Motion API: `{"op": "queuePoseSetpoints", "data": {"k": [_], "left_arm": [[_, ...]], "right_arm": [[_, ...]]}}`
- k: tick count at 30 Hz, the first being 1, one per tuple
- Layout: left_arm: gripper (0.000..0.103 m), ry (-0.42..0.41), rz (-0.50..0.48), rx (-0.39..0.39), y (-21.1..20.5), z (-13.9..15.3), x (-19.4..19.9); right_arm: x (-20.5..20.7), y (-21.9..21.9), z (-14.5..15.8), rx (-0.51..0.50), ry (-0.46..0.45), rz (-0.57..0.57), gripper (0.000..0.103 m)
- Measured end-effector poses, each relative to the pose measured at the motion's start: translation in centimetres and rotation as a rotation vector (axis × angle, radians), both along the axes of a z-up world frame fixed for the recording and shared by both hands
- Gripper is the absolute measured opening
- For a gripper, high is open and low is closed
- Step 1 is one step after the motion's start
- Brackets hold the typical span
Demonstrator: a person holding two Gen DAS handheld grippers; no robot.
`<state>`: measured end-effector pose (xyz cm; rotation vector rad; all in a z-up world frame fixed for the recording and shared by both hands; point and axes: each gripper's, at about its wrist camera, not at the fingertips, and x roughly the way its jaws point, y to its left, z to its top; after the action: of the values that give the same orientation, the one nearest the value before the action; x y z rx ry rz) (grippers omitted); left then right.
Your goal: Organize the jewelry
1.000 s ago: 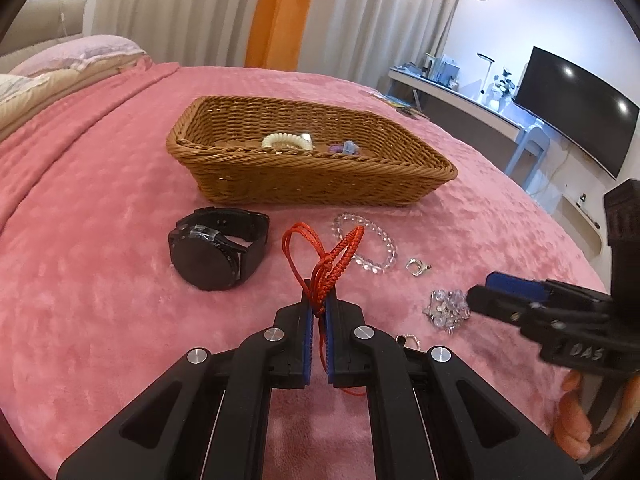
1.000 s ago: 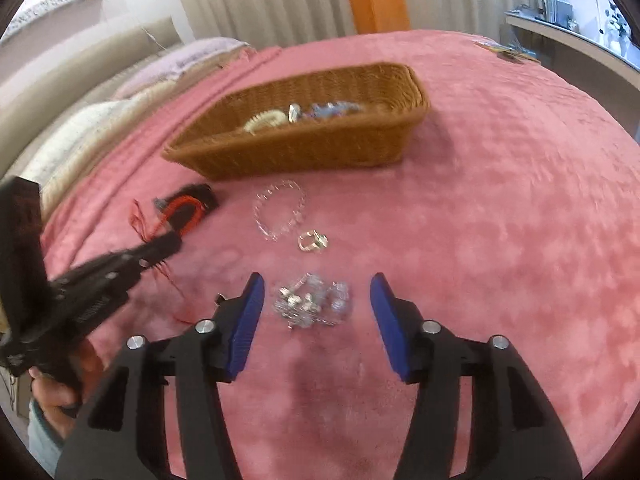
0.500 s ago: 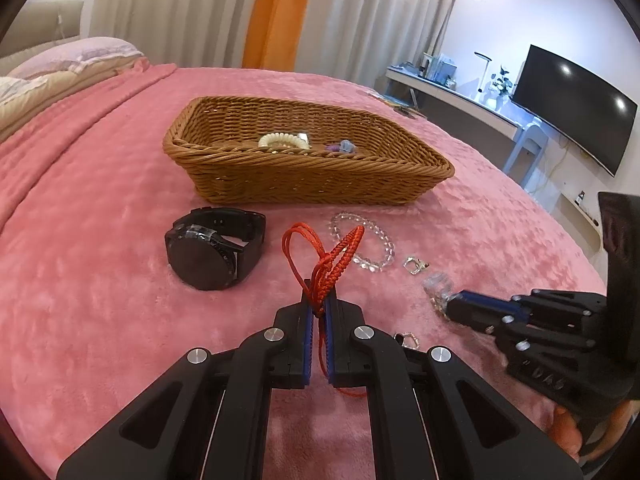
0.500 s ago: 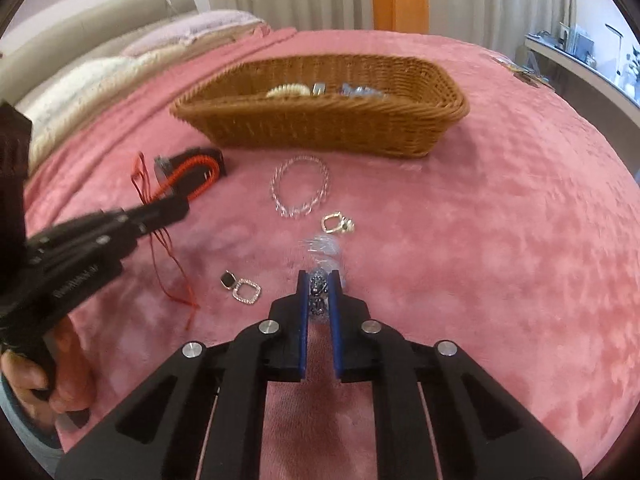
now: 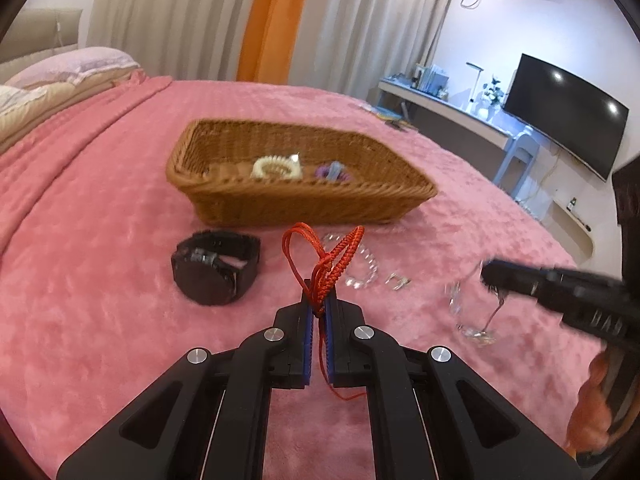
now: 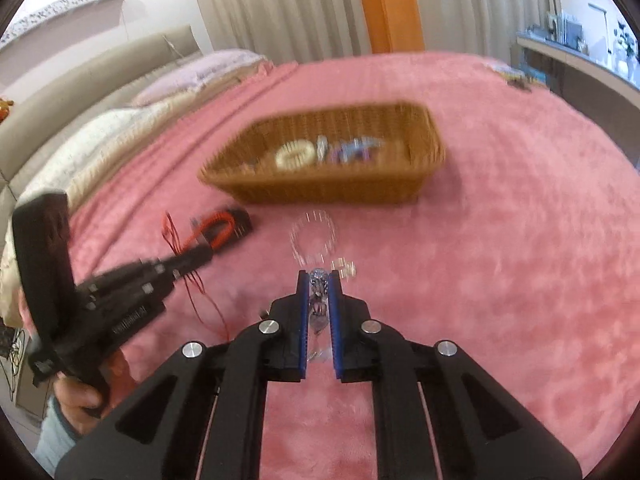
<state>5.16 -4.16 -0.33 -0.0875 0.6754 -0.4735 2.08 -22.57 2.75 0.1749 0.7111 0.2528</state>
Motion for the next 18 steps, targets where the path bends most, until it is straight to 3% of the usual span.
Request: {"op": "queuePoseSetpoints", "data": {"k": [4,10,14,18], "left_arm": [[0.003,-0.033,-0.006,-0.017,0.2,3.2,0.2],[0.003,-0.094,0.007,0.017,-0.2,7.8,2.9],[0.003,-0.104,0.012,0.048,-1.2,9.3,7.1],[0.003,-0.067,0.004,0.08,-2.1,8.5,11.5]], "right_arm": [[0.5,0.0,3.7,-0.007,-0.068,0.003,0.008],[4.2,0.1,8.3,-0.046,-0.154,-0.011,0.008],[8.4,0.0,9.2,-0.037,-0.164,-0.03,0.008],[12.9,-0.2,8.4,-0.038,-0.147,-0.058,0.008]]}}
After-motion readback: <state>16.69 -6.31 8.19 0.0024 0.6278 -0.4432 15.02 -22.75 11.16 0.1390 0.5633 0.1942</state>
